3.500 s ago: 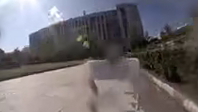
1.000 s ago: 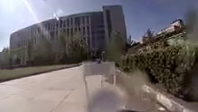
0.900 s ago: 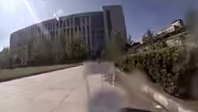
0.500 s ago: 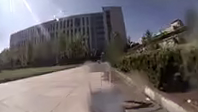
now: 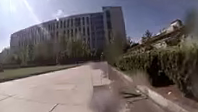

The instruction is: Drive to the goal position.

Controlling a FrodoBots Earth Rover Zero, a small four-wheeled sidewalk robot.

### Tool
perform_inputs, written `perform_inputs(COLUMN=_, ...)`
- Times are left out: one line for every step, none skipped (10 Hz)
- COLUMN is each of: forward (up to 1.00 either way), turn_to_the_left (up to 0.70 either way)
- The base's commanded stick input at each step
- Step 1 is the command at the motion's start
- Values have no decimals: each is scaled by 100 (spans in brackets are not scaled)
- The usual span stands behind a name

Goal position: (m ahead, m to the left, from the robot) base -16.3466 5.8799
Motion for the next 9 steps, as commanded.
perform_inputs(forward=-55, turn_to_the_left=0)
perform_inputs(forward=-20, turn_to_the_left=0)
perform_inputs(forward=-10, turn_to_the_left=0)
perform_inputs(forward=0, turn_to_the_left=0)
perform_inputs(forward=0, turn_to_the_left=0)
perform_inputs(forward=0, turn_to_the_left=0)
perform_inputs(forward=0, turn_to_the_left=0)
perform_inputs(forward=0, turn_to_the_left=0)
perform_inputs(forward=0, turn_to_the_left=0)
